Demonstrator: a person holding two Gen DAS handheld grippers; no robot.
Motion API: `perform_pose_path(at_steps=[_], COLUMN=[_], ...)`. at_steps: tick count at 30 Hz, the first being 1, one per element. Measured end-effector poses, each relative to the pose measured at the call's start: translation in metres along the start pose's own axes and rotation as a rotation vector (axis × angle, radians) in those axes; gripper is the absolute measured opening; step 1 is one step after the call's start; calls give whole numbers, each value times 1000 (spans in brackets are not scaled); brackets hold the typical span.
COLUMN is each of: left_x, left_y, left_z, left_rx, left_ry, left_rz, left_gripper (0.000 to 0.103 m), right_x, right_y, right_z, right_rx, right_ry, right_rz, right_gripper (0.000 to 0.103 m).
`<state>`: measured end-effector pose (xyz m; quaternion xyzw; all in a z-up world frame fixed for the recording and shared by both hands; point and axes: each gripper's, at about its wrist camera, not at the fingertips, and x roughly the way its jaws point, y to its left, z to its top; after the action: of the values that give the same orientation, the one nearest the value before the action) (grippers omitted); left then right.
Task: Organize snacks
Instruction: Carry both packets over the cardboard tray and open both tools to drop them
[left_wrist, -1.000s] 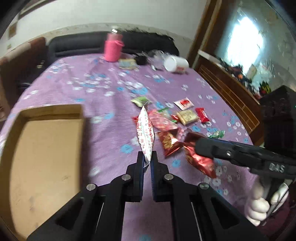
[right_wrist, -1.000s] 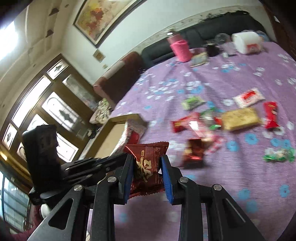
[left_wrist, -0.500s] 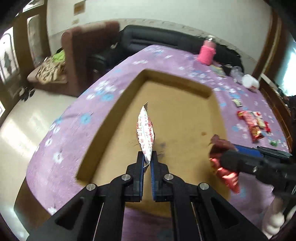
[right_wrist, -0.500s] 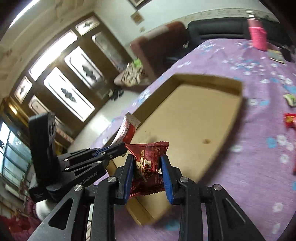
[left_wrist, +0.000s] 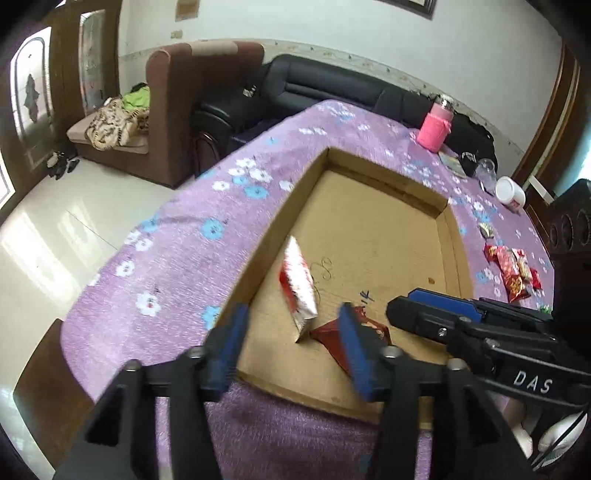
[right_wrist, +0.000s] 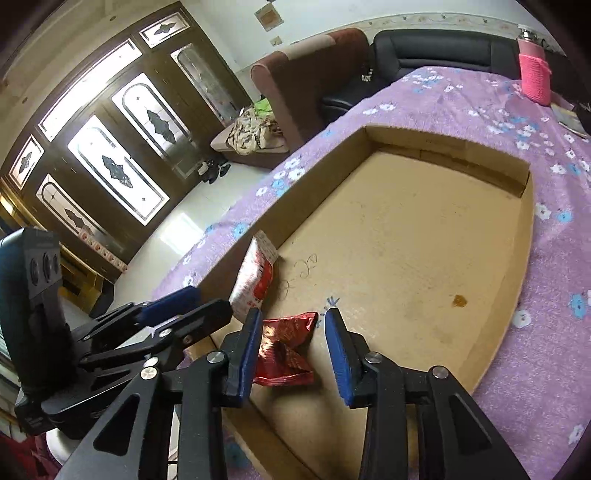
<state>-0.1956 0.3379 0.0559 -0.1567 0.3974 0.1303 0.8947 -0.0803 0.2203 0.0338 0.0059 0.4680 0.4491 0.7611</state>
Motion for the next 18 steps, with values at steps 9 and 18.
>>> perform_pose_path(at_steps=[9, 18], left_x=[-66, -120], left_y=[-15, -68], left_z=[-8, -8], left_rx=[-125, -83], left_ry=[-193, -244], left_rz=[-151, -266], left_gripper=[84, 84], right_x=[-64, -139], right_y=[-1, -52], right_z=[-12, -30], right_rx=[-1, 213], right_ry=[-133, -188], right_rz=[-3, -1], right_gripper=[67, 67])
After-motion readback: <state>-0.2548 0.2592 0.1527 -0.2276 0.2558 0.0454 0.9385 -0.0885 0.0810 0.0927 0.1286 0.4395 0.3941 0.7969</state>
